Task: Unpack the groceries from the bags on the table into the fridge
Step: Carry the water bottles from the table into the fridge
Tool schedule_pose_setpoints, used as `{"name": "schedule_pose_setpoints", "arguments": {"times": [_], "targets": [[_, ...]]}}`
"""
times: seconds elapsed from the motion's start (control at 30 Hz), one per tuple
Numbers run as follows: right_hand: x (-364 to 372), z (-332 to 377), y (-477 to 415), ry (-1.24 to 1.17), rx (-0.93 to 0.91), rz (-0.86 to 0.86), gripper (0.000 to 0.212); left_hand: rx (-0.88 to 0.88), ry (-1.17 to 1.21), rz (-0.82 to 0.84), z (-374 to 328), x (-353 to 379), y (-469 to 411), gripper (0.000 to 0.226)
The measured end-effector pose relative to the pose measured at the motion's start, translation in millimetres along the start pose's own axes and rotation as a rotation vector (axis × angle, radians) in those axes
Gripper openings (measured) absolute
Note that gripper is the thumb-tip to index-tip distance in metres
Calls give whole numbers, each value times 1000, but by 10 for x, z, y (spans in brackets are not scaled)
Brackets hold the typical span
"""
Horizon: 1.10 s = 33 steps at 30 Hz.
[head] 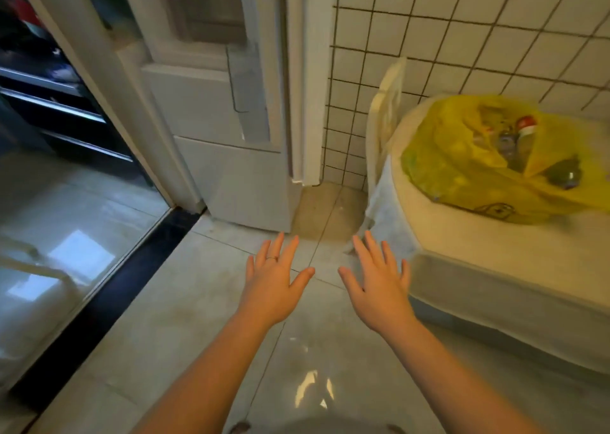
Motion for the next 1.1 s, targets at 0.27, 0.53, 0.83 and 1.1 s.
{"name": "schedule_pose_setpoints", "arguments": {"times": [0.27,0.53,0.83,1.1], "targets": [[-841,-1898,469,1,118,-50,64,138,0,33,-1916,893,-311,70],[-1426,-3139,587,-17,216,-51,65,235,9,85,-3182,1348,-579,71],[-1878,-3574,32,-31,190,-122,77,304,-1,29,-3770,1359,-1400,69],[-2493,-3690,-863,-34,96,-236,72,383,22,-65,-4284,990,-2555,65]]}}
Point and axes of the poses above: each hand's wrist, its own y-axis away from the middle knuckle, its own x-axis out of the palm, z = x × y, the point moved 6 cm from there along -y, towards the middle knuckle, and after that the axes turned 6 degrees about z, right-handed, at the moved point
